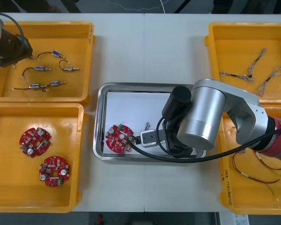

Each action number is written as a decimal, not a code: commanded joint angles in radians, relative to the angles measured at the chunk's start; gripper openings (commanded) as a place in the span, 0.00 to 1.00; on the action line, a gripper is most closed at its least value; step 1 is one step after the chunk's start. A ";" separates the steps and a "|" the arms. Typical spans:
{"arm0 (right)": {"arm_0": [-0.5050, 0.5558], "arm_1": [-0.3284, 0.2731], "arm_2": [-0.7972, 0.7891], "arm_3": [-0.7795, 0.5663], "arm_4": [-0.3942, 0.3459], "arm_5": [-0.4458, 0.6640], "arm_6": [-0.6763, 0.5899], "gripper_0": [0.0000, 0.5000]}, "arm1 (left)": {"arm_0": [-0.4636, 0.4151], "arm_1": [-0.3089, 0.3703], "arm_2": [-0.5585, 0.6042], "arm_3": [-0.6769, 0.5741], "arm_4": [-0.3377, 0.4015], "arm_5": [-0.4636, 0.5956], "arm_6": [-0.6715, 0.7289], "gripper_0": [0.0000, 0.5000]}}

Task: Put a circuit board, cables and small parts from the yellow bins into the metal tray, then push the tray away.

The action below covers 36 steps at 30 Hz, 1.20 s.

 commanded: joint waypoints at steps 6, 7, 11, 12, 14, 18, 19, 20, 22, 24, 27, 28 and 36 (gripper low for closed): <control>0.009 0.028 0.005 -0.006 0.006 -0.022 -0.039 1.00 | -0.078 -0.028 -0.009 0.088 -0.041 -0.164 0.019 1.00; 0.009 0.028 0.003 -0.006 0.006 -0.022 -0.041 1.00 | -0.089 -0.030 -0.011 0.110 -0.041 -0.180 0.016 1.00; 0.009 0.028 -0.003 -0.007 0.005 -0.013 -0.044 1.00 | -0.121 -0.044 -0.011 0.177 -0.041 -0.238 0.007 1.00; 0.009 0.028 -0.012 -0.007 0.000 -0.007 -0.044 1.00 | -0.129 -0.047 -0.011 0.200 -0.041 -0.264 0.006 1.00; 0.008 0.032 -0.035 -0.015 -0.012 0.008 -0.044 1.00 | -0.139 -0.053 -0.014 0.231 -0.041 -0.298 0.001 1.00; 0.009 0.080 -0.132 -0.032 -0.028 0.119 -0.045 1.00 | -0.161 -0.063 -0.039 0.297 -0.044 -0.384 -0.002 1.00; 0.009 0.095 -0.164 -0.041 -0.032 0.156 -0.044 1.00 | -0.167 -0.065 -0.051 0.314 -0.041 -0.399 -0.004 1.00; 0.009 0.103 -0.181 -0.044 -0.034 0.174 -0.045 1.00 | -0.169 -0.068 -0.057 0.319 -0.041 -0.404 -0.002 1.00; 0.009 0.123 -0.244 -0.062 -0.038 0.245 -0.047 1.00 | -0.169 -0.073 -0.063 0.322 -0.041 -0.419 -0.002 1.00; 0.009 0.129 -0.287 -0.081 -0.041 0.295 -0.050 1.00 | -0.169 -0.074 -0.063 0.322 -0.042 -0.419 -0.005 1.00; 0.009 0.130 -0.357 -0.113 -0.049 0.377 -0.056 1.00 | -0.167 -0.080 -0.063 0.329 -0.053 -0.419 -0.005 1.00; 0.009 0.130 -0.388 -0.127 -0.051 0.410 -0.059 1.00 | -0.164 -0.080 -0.063 0.332 -0.058 -0.419 -0.007 1.00; 0.009 0.130 -0.603 -0.174 -0.094 0.440 -0.074 1.00 | -0.118 -0.080 -0.063 0.332 -0.090 -0.419 -0.020 1.00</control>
